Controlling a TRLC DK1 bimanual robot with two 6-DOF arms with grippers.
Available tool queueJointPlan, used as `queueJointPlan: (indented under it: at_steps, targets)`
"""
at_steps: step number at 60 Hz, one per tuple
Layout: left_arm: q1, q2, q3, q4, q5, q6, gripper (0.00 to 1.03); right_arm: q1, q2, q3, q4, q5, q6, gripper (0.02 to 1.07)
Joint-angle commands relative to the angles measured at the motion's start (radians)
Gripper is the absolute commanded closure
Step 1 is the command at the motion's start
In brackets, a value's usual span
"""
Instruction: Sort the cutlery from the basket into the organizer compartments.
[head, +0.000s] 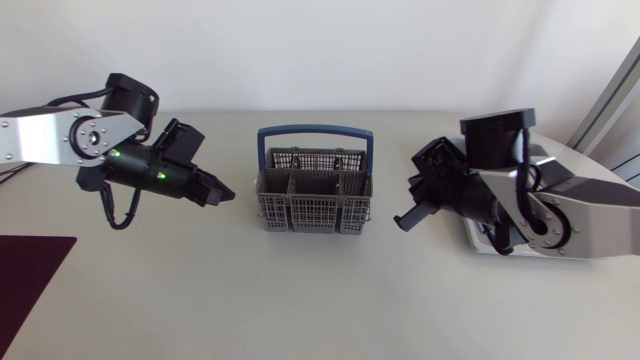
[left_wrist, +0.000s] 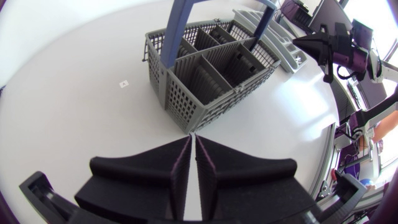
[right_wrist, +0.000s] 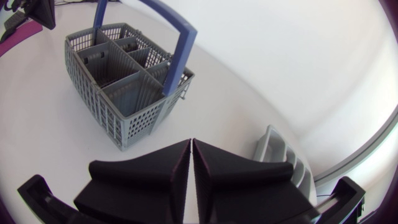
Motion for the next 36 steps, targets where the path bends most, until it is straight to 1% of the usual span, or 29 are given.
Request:
queueJointPlan:
  at_steps: [1, 4, 5, 8, 10, 12, 14, 15, 17, 18, 19, 20, 21, 22, 23, 25, 33, 36]
  targets:
    - [0.018, -0.088, -0.044, 0.002, 0.011, 0.003, 0.87, -0.022, -0.082, -0.040, -0.020, 0.030, -0.008, 0.92]
    - [0.023, -0.133, -0.059, 0.002, 0.008, 0.000, 0.84, -0.035, -0.131, -0.051, -0.032, 0.038, -0.008, 0.85]
    - [0.027, -0.174, -0.074, 0.007, -0.003, -0.003, 0.83, -0.042, -0.157, -0.055, -0.046, 0.038, -0.008, 0.81]
    - [0.032, -0.217, -0.088, 0.010, -0.016, -0.005, 0.79, -0.059, -0.201, -0.061, -0.068, 0.040, -0.006, 0.74]
    - [0.035, -0.263, -0.103, 0.012, -0.033, -0.006, 0.70, -0.067, -0.232, -0.066, -0.083, 0.040, -0.006, 0.68]
    - [0.038, -0.291, -0.113, 0.012, -0.041, -0.005, 0.66, -0.071, -0.261, -0.071, -0.097, 0.041, -0.006, 0.60]
    - [0.044, -0.326, -0.128, 0.012, -0.047, -0.005, 0.58, -0.078, -0.292, -0.077, -0.112, 0.046, -0.006, 0.50]
    - [0.044, -0.351, -0.139, 0.013, -0.059, -0.006, 0.50, -0.081, -0.320, -0.080, -0.126, 0.047, -0.006, 0.42]
    - [0.044, -0.385, -0.152, 0.015, -0.081, -0.006, 0.35, -0.084, -0.347, -0.086, -0.140, 0.049, -0.008, 0.33]
    - [0.044, -0.395, -0.157, 0.015, -0.092, -0.006, 0.31, -0.088, -0.359, -0.088, -0.147, 0.050, -0.006, 0.30]
    - [0.044, -0.398, -0.159, 0.016, -0.095, -0.006, 0.30, -0.090, -0.375, -0.089, -0.160, 0.052, -0.008, 0.25]
    - [0.044, -0.424, -0.171, 0.018, -0.115, -0.006, 0.20, -0.091, -0.389, -0.091, -0.166, 0.053, -0.008, 0.22]
    - [0.044, -0.434, -0.174, 0.019, -0.118, -0.008, 0.16, -0.091, -0.401, -0.094, -0.172, 0.058, -0.008, 0.19]
    - [0.044, -0.452, -0.185, 0.025, -0.119, -0.008, 0.06, -0.091, -0.415, -0.097, -0.176, 0.064, -0.008, 0.16]
    - [0.046, -0.477, -0.192, 0.028, -0.121, -0.014, 0.03, -0.091, -0.438, -0.098, -0.190, 0.070, -0.008, 0.12]
    - [0.046, -0.501, -0.200, 0.032, -0.122, -0.017, 0.03, -0.091, -0.464, -0.101, -0.201, 0.076, -0.008, 0.06]
    - [0.052, -0.561, -0.222, 0.030, -0.148, -0.029, 0.04, -0.104, -0.570, -0.112, -0.236, 0.101, -0.002, 0.06]
    - [0.067, -0.582, -0.231, 0.030, -0.164, -0.029, 0.04, -0.122, -0.611, -0.115, -0.256, 0.101, 0.004, 0.06]
